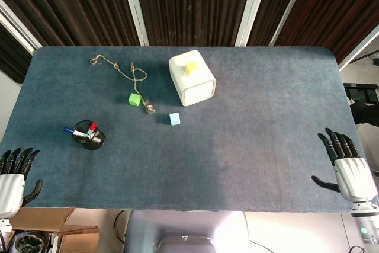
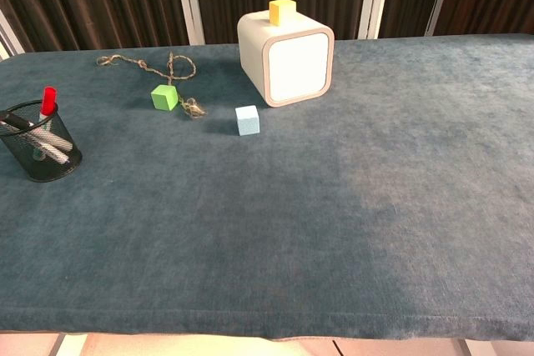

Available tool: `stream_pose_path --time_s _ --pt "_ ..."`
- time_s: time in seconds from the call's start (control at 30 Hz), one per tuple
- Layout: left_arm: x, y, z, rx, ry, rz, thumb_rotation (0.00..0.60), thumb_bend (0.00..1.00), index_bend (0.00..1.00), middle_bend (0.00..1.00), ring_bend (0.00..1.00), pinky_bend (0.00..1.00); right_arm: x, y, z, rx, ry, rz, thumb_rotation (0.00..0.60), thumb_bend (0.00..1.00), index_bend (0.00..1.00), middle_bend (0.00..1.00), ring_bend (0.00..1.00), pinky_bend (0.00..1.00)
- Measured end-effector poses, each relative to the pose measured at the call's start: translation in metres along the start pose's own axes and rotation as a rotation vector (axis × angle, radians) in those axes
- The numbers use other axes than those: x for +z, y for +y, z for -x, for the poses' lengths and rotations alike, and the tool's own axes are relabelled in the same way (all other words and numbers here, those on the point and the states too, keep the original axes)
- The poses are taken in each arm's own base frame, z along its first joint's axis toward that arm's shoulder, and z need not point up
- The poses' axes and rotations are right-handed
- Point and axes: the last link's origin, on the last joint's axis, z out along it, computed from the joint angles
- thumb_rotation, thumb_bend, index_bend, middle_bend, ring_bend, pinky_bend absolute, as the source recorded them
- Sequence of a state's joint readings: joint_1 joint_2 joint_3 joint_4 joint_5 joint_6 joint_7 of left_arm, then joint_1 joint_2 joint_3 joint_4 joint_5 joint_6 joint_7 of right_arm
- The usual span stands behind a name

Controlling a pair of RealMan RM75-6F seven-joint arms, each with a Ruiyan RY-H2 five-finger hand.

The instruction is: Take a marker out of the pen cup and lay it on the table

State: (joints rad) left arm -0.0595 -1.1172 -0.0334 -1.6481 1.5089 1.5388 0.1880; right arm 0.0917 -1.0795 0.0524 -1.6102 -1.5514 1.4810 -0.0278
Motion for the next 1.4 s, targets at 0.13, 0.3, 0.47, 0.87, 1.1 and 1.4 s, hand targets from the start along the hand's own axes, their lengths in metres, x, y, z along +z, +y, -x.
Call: stream_pose_path --time_s 0.13,0.3,0.47,0.87,1.1,1.4 --pt "-0.001 0.0 0.0 -0.002 0.001 -0.002 0.6 0.38 0.14 0.11 0.06 0.01 0.0 0.0 0.0 0.0 -0.002 0.001 0.6 0.05 0.0 0.1 0.0 0.19" --pt "0.001 0.004 0.002 -0.015 0.0 0.012 0.6 0.38 0.1 0.11 0.06 0.01 -0.003 0.004 -0.002 0.001 0.008 0.008 0.6 0.05 0.0 0.1 0.0 0.19" --pt "0.017 0.018 -0.005 -0.046 0.047 0.081 0.6 0.38 0.18 0.16 0.14 0.11 -0.001 0.01 -0.013 -0.013 0.047 0.019 0.6 0.05 0.0 0.11 0.0 0.19" --pt "0.092 0.083 0.008 -0.008 0.042 0.248 0.6 0.41 0.27 0.27 0.3 0.41 0.002 0.009 -0.037 -0.029 0.124 0.014 0.6 0.05 0.0 0.1 0.0 0.19" --pt "0.116 0.092 0.035 0.04 -0.002 0.201 0.6 0.4 0.3 0.27 0.33 0.43 0.001 0.009 -0.034 -0.021 0.115 0.016 0.6 0.05 0.0 0.1 0.0 0.19" --pt "0.124 0.087 0.052 0.078 0.011 0.154 0.6 0.39 0.42 0.38 0.44 0.49 0.001 0.008 -0.028 -0.008 0.101 0.01 0.6 0.05 0.0 0.1 0.0 0.19"
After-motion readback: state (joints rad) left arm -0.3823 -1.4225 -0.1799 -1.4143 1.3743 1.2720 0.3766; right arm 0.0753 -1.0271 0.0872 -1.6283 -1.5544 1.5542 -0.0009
